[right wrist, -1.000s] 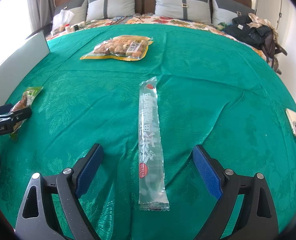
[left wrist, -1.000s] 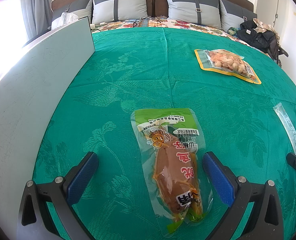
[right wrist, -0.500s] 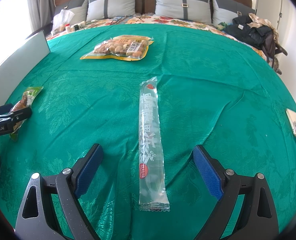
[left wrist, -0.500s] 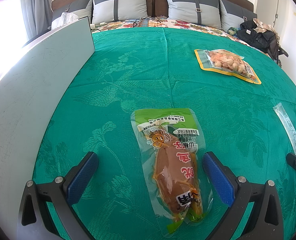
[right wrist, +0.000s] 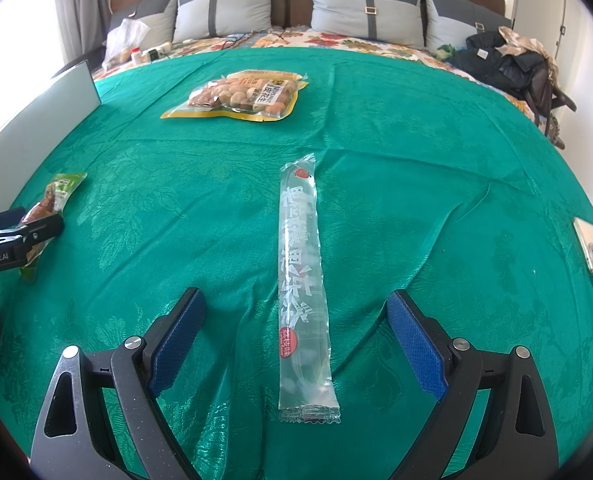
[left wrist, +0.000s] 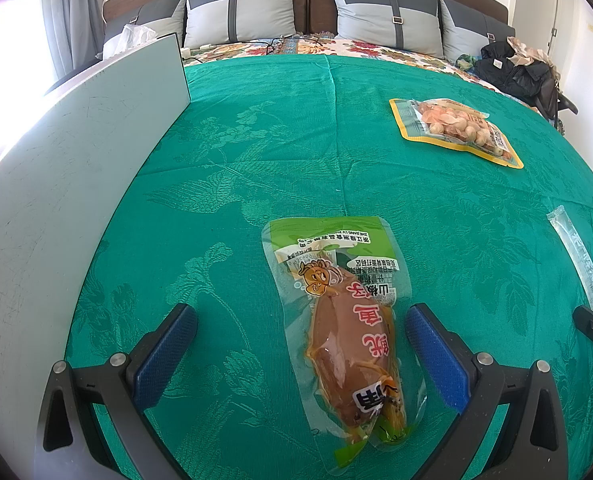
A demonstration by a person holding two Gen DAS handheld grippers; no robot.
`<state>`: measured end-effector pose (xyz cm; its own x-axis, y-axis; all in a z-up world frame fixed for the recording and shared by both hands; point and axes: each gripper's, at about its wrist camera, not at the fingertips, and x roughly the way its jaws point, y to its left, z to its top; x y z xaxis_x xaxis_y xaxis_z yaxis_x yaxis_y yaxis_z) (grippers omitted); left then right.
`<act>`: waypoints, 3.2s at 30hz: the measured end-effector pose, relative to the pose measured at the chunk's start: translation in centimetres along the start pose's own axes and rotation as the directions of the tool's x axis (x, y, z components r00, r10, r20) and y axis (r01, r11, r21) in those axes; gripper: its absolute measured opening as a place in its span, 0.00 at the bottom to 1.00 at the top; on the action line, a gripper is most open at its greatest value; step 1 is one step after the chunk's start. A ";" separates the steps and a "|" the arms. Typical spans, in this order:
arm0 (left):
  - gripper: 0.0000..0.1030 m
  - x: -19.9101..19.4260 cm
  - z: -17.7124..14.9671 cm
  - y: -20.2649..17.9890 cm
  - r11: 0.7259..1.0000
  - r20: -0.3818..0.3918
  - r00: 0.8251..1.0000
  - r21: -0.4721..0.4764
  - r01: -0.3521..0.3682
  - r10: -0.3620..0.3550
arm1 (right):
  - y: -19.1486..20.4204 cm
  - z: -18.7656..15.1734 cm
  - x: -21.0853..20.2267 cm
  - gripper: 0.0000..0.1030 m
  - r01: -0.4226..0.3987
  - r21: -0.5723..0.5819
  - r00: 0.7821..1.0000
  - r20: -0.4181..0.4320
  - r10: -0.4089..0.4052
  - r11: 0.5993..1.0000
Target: Organize snacks
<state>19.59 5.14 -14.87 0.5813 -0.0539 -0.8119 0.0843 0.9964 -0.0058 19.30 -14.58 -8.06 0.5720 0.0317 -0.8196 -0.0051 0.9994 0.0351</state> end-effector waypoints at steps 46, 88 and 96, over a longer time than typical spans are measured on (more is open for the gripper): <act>1.00 0.0 0.0 0.0 1.000 0.000 1.000 0.000 0.001 -0.001 | 0.0 0.0 0.0 0.92 0.000 0.001 1.000 0.000 0.000 1.000; 0.28 -4.5 0.6 3.0 0.965 -0.136 0.957 -0.088 0.247 -0.257 | -2.0 3.7 -0.8 0.19 -0.198 0.181 0.947 -0.217 0.235 0.963; 0.28 -8.5 -1.5 6.1 0.892 -0.020 0.917 -0.242 0.383 -0.399 | -2.3 3.1 -4.4 0.19 -0.350 0.370 0.901 -0.119 0.417 0.861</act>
<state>13.94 11.80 -8.89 0.4831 -0.4460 -0.7535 0.1023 0.8834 -0.4573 19.31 -17.06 -2.75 0.4160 0.4474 -0.7917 0.0993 0.8430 0.5286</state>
